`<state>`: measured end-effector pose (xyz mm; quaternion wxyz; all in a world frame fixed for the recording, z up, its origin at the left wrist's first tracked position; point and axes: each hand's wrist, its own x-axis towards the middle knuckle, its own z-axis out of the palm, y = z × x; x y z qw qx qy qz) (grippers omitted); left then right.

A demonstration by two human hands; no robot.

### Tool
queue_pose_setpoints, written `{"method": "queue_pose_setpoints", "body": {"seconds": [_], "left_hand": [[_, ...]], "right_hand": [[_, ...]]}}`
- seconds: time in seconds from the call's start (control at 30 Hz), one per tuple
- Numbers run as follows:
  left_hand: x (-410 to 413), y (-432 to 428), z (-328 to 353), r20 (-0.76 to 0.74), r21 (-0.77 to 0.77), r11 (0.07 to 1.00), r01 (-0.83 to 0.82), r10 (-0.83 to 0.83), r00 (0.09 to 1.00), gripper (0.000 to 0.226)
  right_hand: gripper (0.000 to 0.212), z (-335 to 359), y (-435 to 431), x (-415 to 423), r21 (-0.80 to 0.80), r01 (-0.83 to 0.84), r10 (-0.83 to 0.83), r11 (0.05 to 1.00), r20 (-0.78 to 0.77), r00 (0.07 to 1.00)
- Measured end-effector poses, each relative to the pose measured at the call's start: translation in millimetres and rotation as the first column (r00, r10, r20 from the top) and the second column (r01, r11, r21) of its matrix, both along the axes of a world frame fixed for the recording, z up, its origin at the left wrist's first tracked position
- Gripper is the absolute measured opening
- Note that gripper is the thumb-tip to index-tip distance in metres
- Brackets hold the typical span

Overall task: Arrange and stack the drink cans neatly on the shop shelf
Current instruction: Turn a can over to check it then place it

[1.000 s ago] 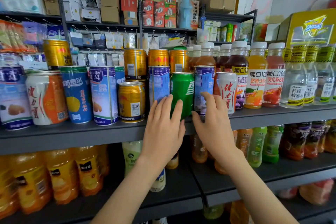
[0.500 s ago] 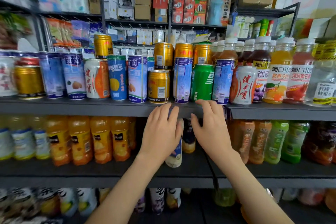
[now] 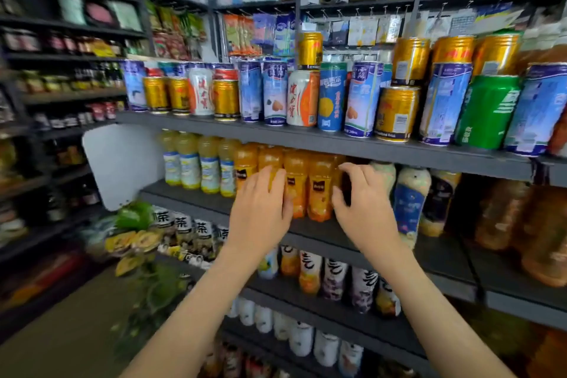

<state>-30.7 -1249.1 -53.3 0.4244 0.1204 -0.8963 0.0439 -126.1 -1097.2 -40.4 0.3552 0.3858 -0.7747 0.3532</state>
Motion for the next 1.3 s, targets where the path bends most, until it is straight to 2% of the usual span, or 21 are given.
{"method": "queue_pose_setpoints", "body": {"seconds": [0.27, 0.63, 0.83, 1.13, 1.3], "left_hand": [[57.4, -113.2, -6.0, 0.030, 0.048, 0.995, -0.091, 0.090, 0.995, 0.044], [119.3, -320.6, 10.5, 0.075, -0.038, 0.981, -0.190, 0.192, 0.978, 0.040], [103.5, -371.9, 16.2, 0.092, -0.050, 0.979, -0.197, 0.201, 0.975, 0.041], [65.0, -415.3, 35.1, 0.036, -0.036, 0.979, -0.202, 0.203, 0.978, 0.044], [53.7, -443.3, 55.1, -0.004, 0.025, 0.989, -0.146, 0.147, 0.989, 0.052]], "right_hand": [[0.039, 5.1, -121.1, 39.5, 0.047, -0.029, 0.032, 0.998, -0.080, 0.996], [0.045, 14.8, -306.3, 75.8, 0.064, -0.055, 0.056, 0.996, -0.012, 0.998], [0.047, 30.4, -357.2, 65.2, 0.082, -0.074, 0.078, 0.994, -0.043, 0.996], [0.049, 53.1, -406.1, 32.3, 0.061, -0.195, 0.199, 0.979, -0.061, 0.978], [0.050, 59.8, -427.9, 25.3, 0.088, -0.225, 0.231, 0.970, -0.064, 0.971]]}}
